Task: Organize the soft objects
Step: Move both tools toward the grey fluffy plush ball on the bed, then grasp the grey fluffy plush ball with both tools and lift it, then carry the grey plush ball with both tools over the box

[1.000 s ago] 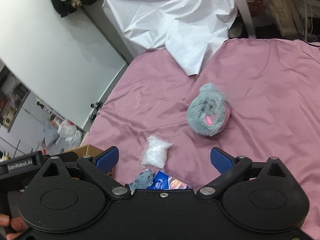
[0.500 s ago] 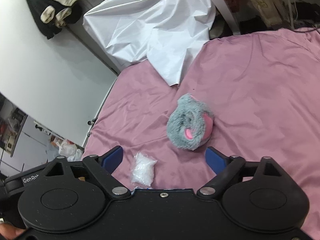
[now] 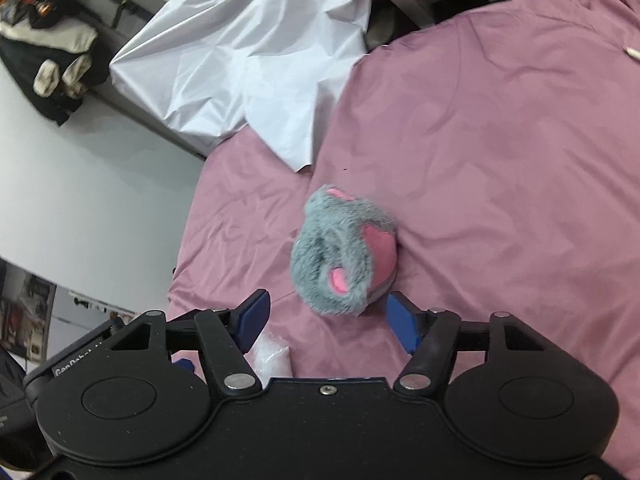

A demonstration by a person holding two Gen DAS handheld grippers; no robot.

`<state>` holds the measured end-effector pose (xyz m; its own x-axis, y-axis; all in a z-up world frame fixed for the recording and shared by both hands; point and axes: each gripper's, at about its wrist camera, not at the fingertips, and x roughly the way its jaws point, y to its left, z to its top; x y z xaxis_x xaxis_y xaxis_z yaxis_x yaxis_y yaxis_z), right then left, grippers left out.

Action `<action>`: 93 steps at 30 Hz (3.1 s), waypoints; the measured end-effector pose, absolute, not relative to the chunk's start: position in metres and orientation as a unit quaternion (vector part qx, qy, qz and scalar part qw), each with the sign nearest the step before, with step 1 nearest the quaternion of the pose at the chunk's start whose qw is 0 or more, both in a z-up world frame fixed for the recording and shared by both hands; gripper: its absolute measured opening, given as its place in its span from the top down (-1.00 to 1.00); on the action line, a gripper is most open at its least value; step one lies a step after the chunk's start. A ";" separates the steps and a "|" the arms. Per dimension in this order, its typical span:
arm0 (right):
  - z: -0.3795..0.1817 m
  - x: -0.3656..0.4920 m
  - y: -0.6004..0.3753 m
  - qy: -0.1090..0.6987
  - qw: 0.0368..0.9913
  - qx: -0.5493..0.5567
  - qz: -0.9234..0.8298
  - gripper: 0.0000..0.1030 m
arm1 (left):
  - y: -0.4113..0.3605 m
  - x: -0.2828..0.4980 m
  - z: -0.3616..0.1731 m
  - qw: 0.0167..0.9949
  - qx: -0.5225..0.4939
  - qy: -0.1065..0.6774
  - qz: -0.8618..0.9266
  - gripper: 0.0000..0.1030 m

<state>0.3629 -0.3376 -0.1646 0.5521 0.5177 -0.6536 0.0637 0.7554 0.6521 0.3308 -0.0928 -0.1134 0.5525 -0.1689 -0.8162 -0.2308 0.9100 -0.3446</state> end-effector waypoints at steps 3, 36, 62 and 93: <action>-0.171 0.368 -0.343 0.451 0.818 0.333 0.124 -0.15 | -0.098 0.340 -0.122 0.849 -0.222 0.480 0.005 -0.40; -0.197 0.387 -0.335 0.449 0.806 0.358 0.140 0.71 | -0.116 0.366 -0.149 0.828 -0.282 0.484 -0.018 0.67; -0.126 0.336 -0.284 0.403 0.817 0.330 0.249 0.71 | -0.064 0.281 -0.061 0.870 -0.267 0.414 0.021 0.68; -0.097 0.270 -0.178 0.410 0.808 0.248 0.342 0.71 | 0.039 0.184 -0.037 0.872 -0.292 0.380 0.099 0.68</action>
